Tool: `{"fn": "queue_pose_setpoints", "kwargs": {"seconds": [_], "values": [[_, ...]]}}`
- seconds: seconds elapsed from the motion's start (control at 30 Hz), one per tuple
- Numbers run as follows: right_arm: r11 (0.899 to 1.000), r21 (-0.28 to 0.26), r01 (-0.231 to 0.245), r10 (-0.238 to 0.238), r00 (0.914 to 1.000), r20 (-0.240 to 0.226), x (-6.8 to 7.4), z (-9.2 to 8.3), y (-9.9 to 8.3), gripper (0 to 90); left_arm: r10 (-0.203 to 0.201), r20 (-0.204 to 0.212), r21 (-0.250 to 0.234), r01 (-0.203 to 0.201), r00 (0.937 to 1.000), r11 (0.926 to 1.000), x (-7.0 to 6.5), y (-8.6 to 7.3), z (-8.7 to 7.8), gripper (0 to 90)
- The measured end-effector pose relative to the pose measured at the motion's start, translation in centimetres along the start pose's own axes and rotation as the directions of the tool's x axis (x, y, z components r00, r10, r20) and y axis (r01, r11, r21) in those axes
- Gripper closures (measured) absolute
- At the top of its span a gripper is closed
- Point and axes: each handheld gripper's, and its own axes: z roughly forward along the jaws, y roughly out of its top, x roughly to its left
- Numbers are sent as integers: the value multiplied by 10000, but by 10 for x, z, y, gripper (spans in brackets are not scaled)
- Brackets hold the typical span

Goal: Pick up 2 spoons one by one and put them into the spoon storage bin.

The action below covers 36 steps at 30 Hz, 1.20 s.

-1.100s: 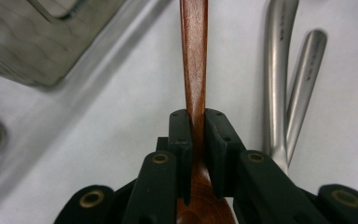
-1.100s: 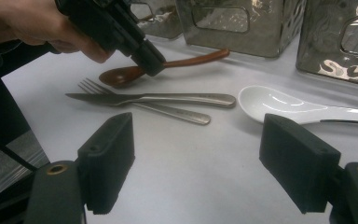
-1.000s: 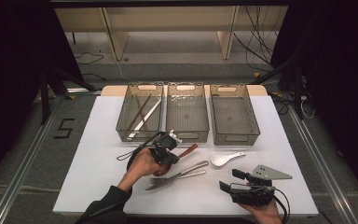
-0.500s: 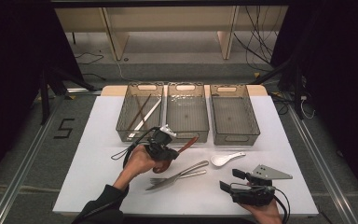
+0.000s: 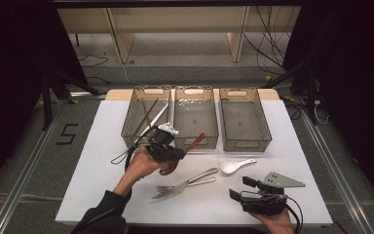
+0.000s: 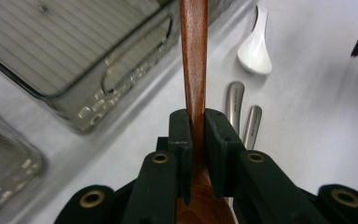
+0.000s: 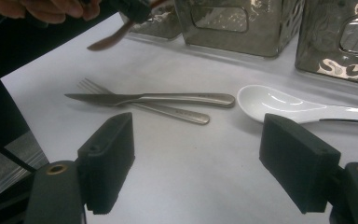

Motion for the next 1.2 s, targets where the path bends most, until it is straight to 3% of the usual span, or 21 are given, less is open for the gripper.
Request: {"fn": "queue_pose_setpoints", "kwargs": {"seconds": [0.27,0.67,1.2], "values": [[10000,-57,-8,7,10000,-19,-1,-1,0,270,68,-432,-452,-88,9990,9989,3,32,-10,811],[10000,-64,-40,40,10000,-68,-1,-2,0,271,-215,-1083,-812,127,9939,9966,25,77,0,811],[10000,-72,-44,43,9999,-129,-1,-1,0,270,-512,-1631,-1027,347,9853,9941,43,102,19,810]]}}
